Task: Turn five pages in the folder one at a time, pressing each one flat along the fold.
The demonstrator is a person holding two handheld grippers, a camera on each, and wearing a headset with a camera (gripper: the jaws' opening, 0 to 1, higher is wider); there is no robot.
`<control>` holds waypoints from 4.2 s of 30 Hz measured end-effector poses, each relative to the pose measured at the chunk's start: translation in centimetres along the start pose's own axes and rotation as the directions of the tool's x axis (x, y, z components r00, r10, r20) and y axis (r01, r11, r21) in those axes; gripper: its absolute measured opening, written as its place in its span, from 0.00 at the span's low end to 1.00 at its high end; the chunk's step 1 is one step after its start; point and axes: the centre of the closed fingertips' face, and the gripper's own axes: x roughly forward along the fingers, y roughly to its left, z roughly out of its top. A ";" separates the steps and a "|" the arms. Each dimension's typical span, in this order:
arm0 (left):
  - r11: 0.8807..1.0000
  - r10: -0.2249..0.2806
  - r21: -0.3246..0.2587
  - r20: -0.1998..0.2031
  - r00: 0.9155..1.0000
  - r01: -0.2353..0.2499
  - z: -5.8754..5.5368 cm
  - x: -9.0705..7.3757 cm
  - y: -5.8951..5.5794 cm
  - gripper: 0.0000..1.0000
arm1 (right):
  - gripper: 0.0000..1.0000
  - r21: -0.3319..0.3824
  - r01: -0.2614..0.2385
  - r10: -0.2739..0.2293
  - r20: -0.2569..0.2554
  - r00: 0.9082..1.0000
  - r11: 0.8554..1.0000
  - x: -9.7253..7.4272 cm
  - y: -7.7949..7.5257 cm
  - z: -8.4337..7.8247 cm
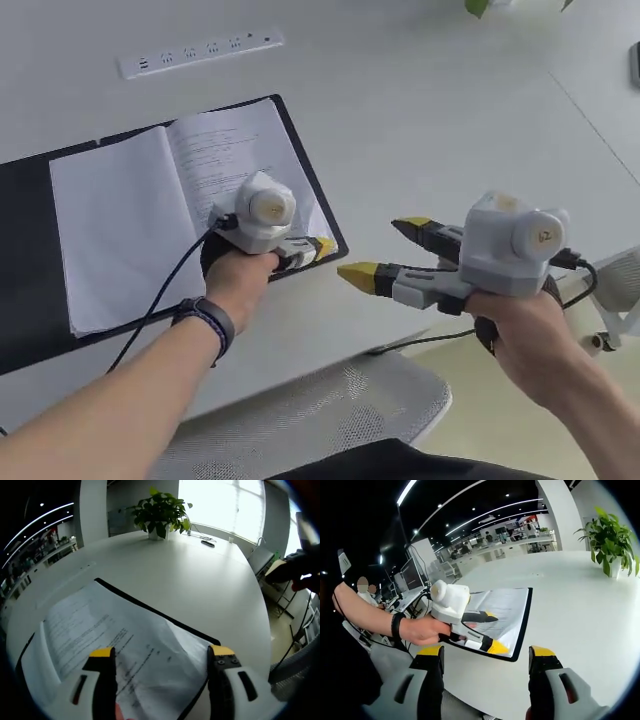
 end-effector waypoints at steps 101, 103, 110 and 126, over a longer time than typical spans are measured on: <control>0.998 0.000 -0.058 0.115 0.993 0.006 1.9 -7.3 4.4 0.85 | 0.00 0.356 -0.225 0.211 0.078 0.974 0.907 12.2 -2.6 3.9; 0.998 0.003 -0.063 0.123 0.992 0.005 1.8 -7.9 4.6 0.85 | 0.00 0.345 -0.225 0.210 0.080 0.974 0.911 12.2 -2.3 4.2; 0.997 0.033 -0.072 0.145 0.989 -0.023 1.1 -10.3 6.2 0.85 | 0.00 0.334 -0.235 0.213 0.102 0.972 0.913 12.2 -1.4 5.3; 0.979 0.167 -0.146 0.192 0.967 -0.140 -1.1 -18.0 10.9 0.86 | 0.00 0.266 -0.329 0.309 0.117 0.944 0.906 14.5 3.7 7.8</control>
